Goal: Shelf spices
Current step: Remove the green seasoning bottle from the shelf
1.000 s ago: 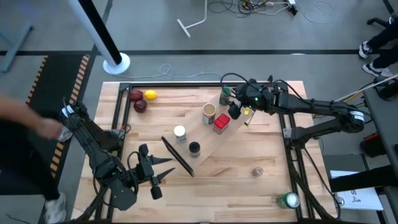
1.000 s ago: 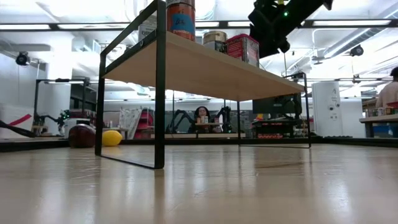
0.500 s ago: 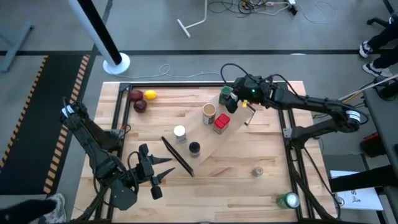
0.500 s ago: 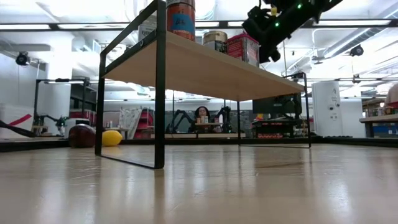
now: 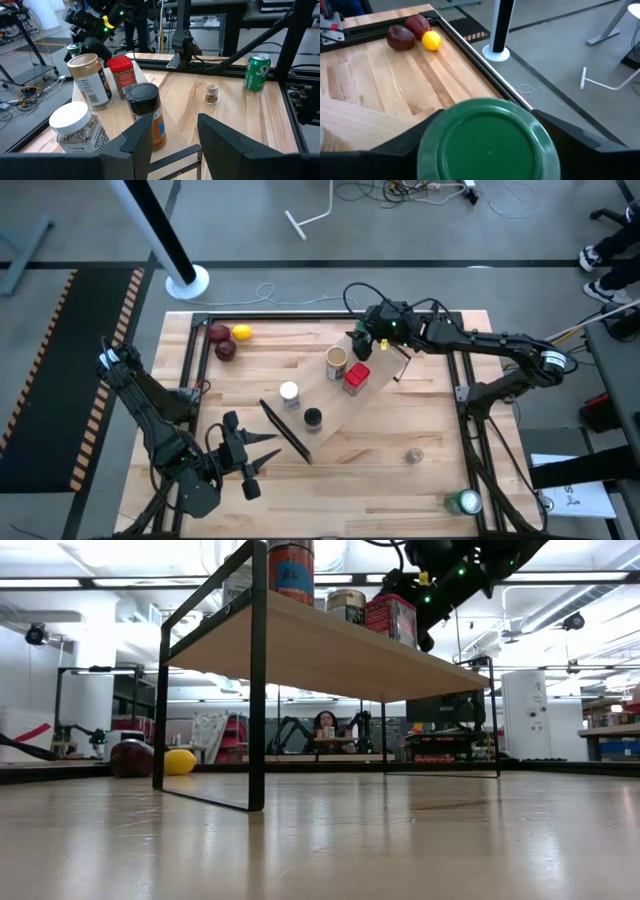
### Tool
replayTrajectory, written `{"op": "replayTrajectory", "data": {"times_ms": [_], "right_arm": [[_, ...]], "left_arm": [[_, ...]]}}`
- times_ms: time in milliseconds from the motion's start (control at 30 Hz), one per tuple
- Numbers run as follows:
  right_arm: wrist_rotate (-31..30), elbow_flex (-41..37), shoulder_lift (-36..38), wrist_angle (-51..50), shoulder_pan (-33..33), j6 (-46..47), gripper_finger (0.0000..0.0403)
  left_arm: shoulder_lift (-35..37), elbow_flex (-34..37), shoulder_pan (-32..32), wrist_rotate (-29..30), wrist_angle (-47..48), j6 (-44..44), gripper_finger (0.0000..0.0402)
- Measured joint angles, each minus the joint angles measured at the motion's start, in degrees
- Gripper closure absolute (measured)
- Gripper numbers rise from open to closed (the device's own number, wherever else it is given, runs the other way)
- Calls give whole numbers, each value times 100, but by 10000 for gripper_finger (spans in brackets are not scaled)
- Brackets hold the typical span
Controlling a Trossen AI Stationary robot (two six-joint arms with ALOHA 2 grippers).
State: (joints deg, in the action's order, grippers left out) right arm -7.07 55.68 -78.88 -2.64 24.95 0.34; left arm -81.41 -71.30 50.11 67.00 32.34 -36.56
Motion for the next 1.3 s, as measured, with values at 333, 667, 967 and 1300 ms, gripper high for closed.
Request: {"op": "replayTrajectory", "data": {"times_ms": [333,667,967,1300], "right_arm": [[21,0,46,-13,-4,-37,232],[291,1067,764,-1538,-64,-118,232],[475,1888,1684,-3328,-972,377,232],[-110,1109,2137,-4368,-3819,2298,232]], "left_arm": [[0,102,0,-7,2,-63,260],[0,102,0,-7,0,-55,260],[-2,102,11,-45,-2,-48,260],[-2,102,9,-106,-44,-73,260]]}}
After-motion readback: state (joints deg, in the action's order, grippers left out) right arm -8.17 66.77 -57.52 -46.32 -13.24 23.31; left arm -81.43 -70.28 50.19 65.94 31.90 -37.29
